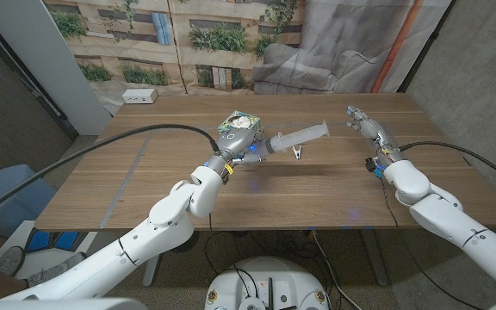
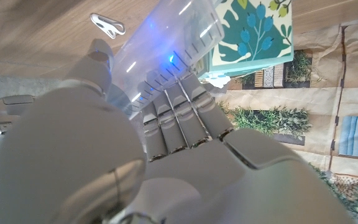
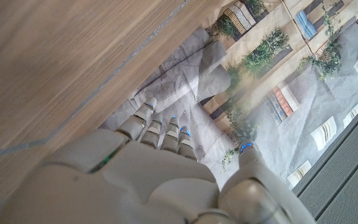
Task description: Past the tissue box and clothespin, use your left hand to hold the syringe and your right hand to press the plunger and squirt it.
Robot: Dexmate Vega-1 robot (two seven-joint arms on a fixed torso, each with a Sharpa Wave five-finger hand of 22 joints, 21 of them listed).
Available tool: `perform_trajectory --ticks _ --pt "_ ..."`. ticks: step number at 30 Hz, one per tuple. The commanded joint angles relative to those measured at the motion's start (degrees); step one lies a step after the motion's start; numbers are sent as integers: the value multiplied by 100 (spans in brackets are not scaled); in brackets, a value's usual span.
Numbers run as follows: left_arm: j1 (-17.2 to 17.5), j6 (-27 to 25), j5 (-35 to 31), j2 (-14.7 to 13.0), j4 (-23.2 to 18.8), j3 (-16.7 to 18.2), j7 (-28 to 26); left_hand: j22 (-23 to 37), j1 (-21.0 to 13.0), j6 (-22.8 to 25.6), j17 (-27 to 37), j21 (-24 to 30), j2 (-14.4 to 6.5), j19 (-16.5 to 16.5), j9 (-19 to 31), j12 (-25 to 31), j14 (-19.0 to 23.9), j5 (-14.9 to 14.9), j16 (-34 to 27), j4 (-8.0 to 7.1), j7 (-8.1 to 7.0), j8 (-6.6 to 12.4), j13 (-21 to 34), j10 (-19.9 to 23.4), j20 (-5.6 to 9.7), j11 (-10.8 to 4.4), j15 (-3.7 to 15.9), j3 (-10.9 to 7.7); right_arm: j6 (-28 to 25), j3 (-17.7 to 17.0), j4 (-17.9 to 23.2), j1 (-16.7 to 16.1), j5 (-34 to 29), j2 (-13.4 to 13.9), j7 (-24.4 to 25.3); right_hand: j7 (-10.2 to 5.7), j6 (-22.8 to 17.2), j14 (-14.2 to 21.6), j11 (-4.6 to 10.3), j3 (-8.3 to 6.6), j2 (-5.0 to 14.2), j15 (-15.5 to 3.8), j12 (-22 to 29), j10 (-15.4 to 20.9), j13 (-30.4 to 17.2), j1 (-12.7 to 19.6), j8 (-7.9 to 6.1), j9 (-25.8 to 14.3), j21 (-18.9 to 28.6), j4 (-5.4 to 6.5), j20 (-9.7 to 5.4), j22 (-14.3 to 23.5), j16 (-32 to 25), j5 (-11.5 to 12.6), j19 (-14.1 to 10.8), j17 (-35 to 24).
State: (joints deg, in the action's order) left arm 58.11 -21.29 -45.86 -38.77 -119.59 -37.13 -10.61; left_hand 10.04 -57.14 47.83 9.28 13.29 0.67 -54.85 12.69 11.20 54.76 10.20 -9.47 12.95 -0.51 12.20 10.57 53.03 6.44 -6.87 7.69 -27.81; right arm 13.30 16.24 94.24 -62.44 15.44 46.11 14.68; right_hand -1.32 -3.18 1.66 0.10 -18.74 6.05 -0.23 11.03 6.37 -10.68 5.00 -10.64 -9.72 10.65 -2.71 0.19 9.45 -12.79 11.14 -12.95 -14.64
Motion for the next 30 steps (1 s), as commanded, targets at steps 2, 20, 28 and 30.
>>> perform_trajectory --ticks 2,20,28,30 --pt "129 -230 295 294 105 -181 -511 8 507 363 25 24 -1017 -128 14 -11 10 37 -38 -563 41 53 27 248 295 -270 489 -623 -138 -537 707 -793 -485 351 611 -1 -84 2 5 -11 62 -56 37 27 -13 14 -41 -31 11 -24 -56 13 -3 4 -25 -1" --pt "285 -278 338 547 407 -504 -1388 10 549 357 25 4 -1018 -102 25 -12 0 35 -39 -552 35 62 28 249 296 -259 488 -672 385 -1185 1065 -1775 -1183 416 797 -8 -85 -1 46 -13 64 -125 19 6 -11 13 -25 -29 16 -40 -129 11 -3 4 -54 8" --pt "215 -147 267 579 623 -628 -1710 11 568 357 25 -2 -1017 -97 30 -14 -8 34 -39 -546 39 66 29 245 303 -281 489 -694 634 -1437 1164 -2119 -1619 239 964 -19 -112 27 65 -15 61 -167 32 52 -8 15 -28 -28 2 -52 -154 10 -12 4 -23 16" --pt "183 -58 249 541 687 -659 -1754 11 573 355 25 -1 -1017 -101 31 -14 -7 34 -40 -545 34 67 29 243 306 -268 488 -700 800 -1480 1132 -2156 -1699 193 960 -26 -134 32 81 -19 64 -181 32 58 -8 21 -34 -27 0 -58 -159 10 -13 4 -18 20"
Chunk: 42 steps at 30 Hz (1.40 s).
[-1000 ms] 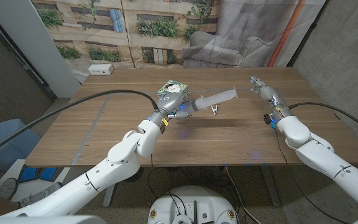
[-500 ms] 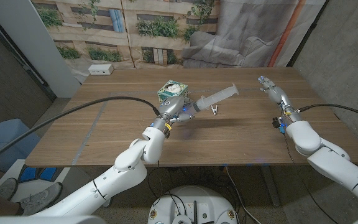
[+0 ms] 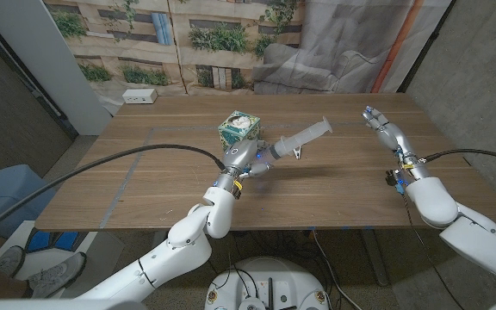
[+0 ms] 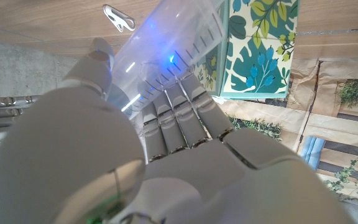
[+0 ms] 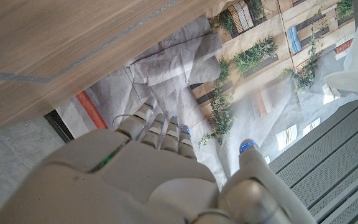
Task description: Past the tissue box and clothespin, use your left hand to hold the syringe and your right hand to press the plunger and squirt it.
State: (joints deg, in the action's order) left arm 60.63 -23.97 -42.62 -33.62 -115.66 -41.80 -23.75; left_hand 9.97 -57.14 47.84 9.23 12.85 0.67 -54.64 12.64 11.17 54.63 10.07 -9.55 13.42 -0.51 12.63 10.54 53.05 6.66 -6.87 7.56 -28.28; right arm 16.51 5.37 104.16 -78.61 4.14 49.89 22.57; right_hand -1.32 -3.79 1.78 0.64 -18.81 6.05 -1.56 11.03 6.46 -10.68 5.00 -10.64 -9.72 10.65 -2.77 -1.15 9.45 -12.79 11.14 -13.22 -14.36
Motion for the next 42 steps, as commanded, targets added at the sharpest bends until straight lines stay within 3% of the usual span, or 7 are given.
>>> perform_trajectory --ticks 1,8,16,20,42 --pt "-84 257 -48 13 330 -191 -444 18 575 352 31 44 -1018 -124 37 -12 7 47 -33 -591 31 24 33 238 283 -264 501 -655 535 -413 141 -560 -632 -216 188 -30 -82 23 29 -13 63 -45 33 52 -7 23 -36 -27 -2 -55 -29 10 -13 4 14 -6" --pt "-169 476 -5 40 658 -279 -602 18 585 345 30 45 -1017 -133 39 -15 7 45 -33 -586 40 23 33 230 280 -262 502 -670 778 -413 149 -566 -1118 -563 409 -92 -34 28 56 -31 72 -75 27 54 -5 50 -9 -26 -3 -81 -44 9 -8 6 21 11" --pt "-201 421 179 252 867 -255 -774 18 612 339 29 30 -1009 -107 44 -16 -15 42 -26 -580 33 25 33 223 288 -262 501 -691 441 -605 548 -872 -1901 -615 528 -170 85 -91 112 -36 79 -146 -15 -34 1 39 35 -22 -8 -90 -78 9 40 1 41 23" --pt "-238 387 202 309 922 -278 -851 18 623 336 31 32 -1015 -116 46 -16 -13 42 -30 -580 33 25 34 224 292 -261 502 -703 522 -633 576 -930 -2084 -662 558 -172 86 -92 148 -36 87 -180 -13 -30 4 14 32 -21 -8 -74 -105 9 37 -1 46 22" --pt "-323 199 359 440 1016 -388 -1026 20 675 343 33 36 -1019 -147 54 -4 12 38 -43 -569 21 38 35 251 287 -255 500 -761 1013 -504 520 -820 -2743 -683 414 -104 -16 35 218 -83 115 -234 9 60 14 -33 -10 -18 7 -49 -145 7 8 1 -3 56"
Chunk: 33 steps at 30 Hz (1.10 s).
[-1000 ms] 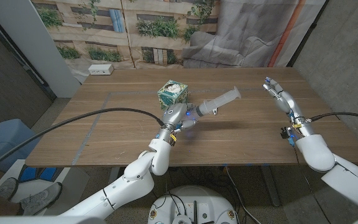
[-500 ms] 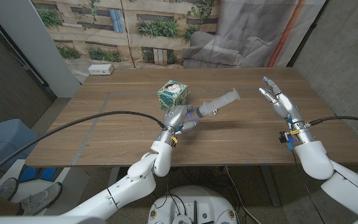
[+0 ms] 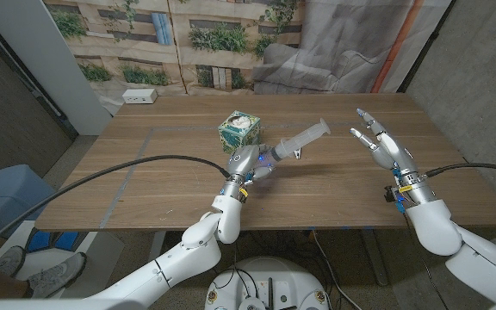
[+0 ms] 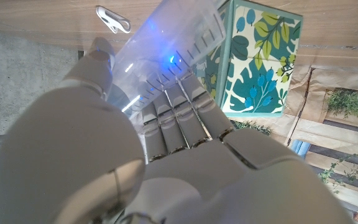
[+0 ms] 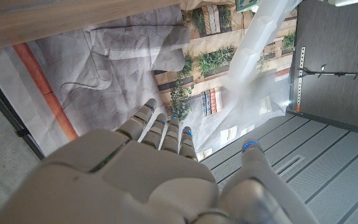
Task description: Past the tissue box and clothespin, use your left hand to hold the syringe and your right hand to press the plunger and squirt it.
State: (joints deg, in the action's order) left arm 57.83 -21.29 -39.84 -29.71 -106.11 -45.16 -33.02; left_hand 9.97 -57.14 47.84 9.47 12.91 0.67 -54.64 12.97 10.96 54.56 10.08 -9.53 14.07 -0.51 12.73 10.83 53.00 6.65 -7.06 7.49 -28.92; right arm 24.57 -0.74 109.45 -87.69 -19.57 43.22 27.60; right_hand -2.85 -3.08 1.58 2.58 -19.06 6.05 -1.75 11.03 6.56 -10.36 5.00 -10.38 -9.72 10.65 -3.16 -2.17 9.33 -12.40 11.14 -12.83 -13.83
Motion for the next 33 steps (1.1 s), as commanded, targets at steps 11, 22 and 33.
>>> perform_trajectory --ticks 11,22,33 --pt "-153 76 142 2 138 -97 -87 20 696 340 8 29 -1014 -154 24 16 28 36 -46 -627 16 30 5 255 292 -230 506 -718 253 126 35 153 -655 90 -163 112 -180 74 45 -81 136 -236 7 76 -12 -69 -60 -17 1 17 -73 18 -31 1 -29 11" --pt "-207 127 153 22 209 -131 -113 21 726 340 7 22 -1011 -147 28 11 34 33 -46 -618 11 34 6 244 288 -228 507 -750 309 193 -4 285 -776 207 -253 99 -279 93 84 -110 148 -309 23 155 -8 -96 -78 -16 -8 38 -112 18 -25 3 -2 28" --pt "-272 195 167 57 303 -178 -134 22 755 343 7 17 -1009 -145 32 14 34 31 -44 -611 6 40 6 253 288 -217 509 -780 336 250 -29 388 -849 386 -397 92 -383 83 115 -133 158 -311 46 269 -6 -130 -94 -17 -10 66 -118 18 -13 3 13 40"
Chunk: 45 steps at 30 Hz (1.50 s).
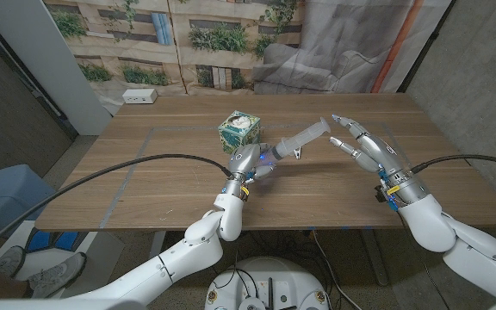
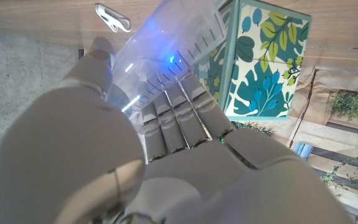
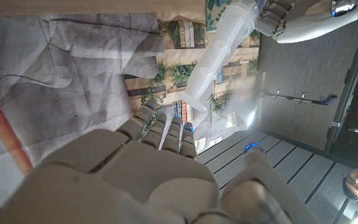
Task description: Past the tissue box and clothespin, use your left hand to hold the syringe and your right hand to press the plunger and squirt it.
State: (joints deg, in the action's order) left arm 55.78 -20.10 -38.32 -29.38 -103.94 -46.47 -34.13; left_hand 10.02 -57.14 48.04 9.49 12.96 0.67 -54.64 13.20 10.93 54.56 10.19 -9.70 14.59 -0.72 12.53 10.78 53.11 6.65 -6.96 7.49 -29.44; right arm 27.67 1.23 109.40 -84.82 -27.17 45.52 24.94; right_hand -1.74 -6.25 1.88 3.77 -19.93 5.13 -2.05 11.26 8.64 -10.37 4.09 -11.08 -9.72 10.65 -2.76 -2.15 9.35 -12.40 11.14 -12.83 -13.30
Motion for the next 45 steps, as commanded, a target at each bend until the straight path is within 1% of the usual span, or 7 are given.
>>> perform_trajectory --ticks 1,9,20,26,31,39,45 --pt "-83 86 1 1 82 -60 8 18 757 320 5 11 -1008 -144 9 17 33 20 -26 -663 28 59 11 243 288 -234 509 -729 33 54 -26 104 -93 170 -137 -19 -65 55 0 -46 248 -276 22 63 -5 -43 -22 -17 -10 29 -117 17 -13 3 12 -12" --pt "-94 68 -18 -1 82 -54 -1 18 773 319 5 9 -1006 -146 11 11 29 19 -23 -656 18 61 11 226 290 -254 512 -748 29 46 -33 131 -271 280 -119 -12 -98 53 -11 -53 243 -278 24 104 -4 -67 -20 -18 -9 46 -103 17 -9 2 17 -7" --pt "-77 45 -50 44 69 -85 -45 19 795 325 6 5 -1008 -141 14 19 32 18 -24 -652 24 67 11 246 292 -256 513 -772 105 88 -90 182 -338 351 -62 -4 -137 45 7 -64 234 -265 22 142 -4 -91 -18 -19 -8 63 -95 17 -1 1 22 1" --pt "-107 101 -18 98 145 -98 -91 19 814 328 5 4 -1006 -142 16 20 30 16 -23 -649 27 70 12 251 289 -232 511 -788 61 83 -67 192 -463 397 -25 -6 -174 41 -2 -69 228 -266 23 171 -4 -105 -23 -19 -8 72 -96 18 2 0 27 5" --pt "-128 157 -7 117 195 -113 -126 20 826 331 6 3 -1007 -141 17 22 36 16 -26 -649 25 72 11 256 282 -244 509 -799 9 84 -26 186 -536 433 -13 -5 -230 48 0 -76 225 -271 32 221 -5 -118 -33 -20 -8 83 -100 18 1 0 30 8" --pt "-172 279 54 121 277 -119 -136 20 843 331 6 2 -1003 -143 18 18 37 14 -25 -645 22 74 11 249 281 -252 508 -813 15 125 -11 233 -465 507 -89 13 -300 54 -4 -90 219 -262 42 292 -5 -133 -42 -21 -5 96 -107 18 3 1 28 16" --pt "-185 303 50 115 286 -129 -124 21 855 330 5 -1 -1000 -139 19 18 33 14 -23 -641 22 75 11 249 281 -247 511 -825 81 184 -60 299 -386 545 -148 36 -359 60 -7 -98 215 -277 40 331 -6 -150 -48 -22 1 111 -148 17 2 0 12 21"
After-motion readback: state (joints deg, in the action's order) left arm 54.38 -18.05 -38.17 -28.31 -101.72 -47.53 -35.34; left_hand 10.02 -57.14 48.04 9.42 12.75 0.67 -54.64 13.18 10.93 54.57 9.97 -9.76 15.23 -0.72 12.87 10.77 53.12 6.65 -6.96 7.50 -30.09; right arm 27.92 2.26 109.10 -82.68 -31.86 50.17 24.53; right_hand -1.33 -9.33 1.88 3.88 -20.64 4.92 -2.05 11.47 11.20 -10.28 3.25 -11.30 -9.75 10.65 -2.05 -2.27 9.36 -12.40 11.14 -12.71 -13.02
